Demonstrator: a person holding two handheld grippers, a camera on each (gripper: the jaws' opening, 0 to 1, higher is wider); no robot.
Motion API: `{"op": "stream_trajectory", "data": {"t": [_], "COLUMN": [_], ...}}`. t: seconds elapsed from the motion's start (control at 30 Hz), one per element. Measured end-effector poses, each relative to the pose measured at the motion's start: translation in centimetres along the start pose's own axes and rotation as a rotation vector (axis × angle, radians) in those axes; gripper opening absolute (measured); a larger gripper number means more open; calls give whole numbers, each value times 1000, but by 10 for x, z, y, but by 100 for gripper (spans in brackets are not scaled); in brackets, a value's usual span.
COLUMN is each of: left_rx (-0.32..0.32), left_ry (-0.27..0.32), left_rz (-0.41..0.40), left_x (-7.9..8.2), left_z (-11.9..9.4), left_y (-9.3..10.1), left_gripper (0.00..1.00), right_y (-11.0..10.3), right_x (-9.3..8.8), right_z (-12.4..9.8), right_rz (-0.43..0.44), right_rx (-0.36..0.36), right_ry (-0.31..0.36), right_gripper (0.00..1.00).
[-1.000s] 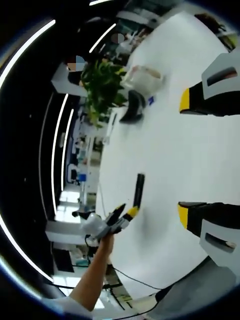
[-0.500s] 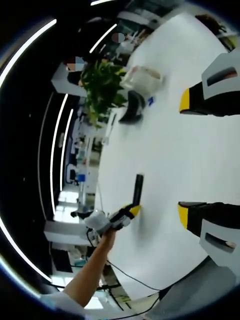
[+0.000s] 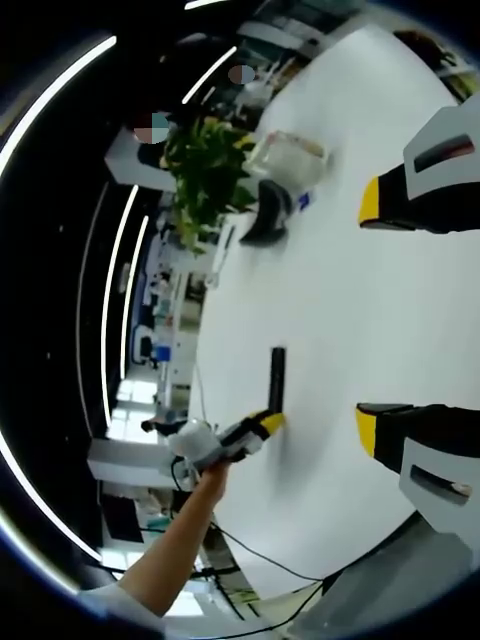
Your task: Press the specified remote control buttons in sequence, fully releasing each button before pressing the next.
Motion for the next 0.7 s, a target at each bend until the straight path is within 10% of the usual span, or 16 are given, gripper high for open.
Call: {"op": "stream_trajectory", "data": {"t": [0.7], "left_rx": [-16], "left_ry": [-35], "left_rz": [-3], "left_x": [-19], "left_z": [-24], "left_y": [30], "left_gripper": [21], "right_y": [3], "right_x": [2], "right_z": [-2], "right_rz": [1], "right_rx": [-3], "right_ry": [21], "right_gripper": [68]}}
Point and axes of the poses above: the point that each gripper's makers call its tool centre point, and the gripper's own axes: z roughly forward along the fingers, y roughly to its right, x roughly out of its top, the point moved 1 cm from there along -z, roughly backward along the fingers, and after that the axes turned 2 degrees about -y, right-handed, at the moved point
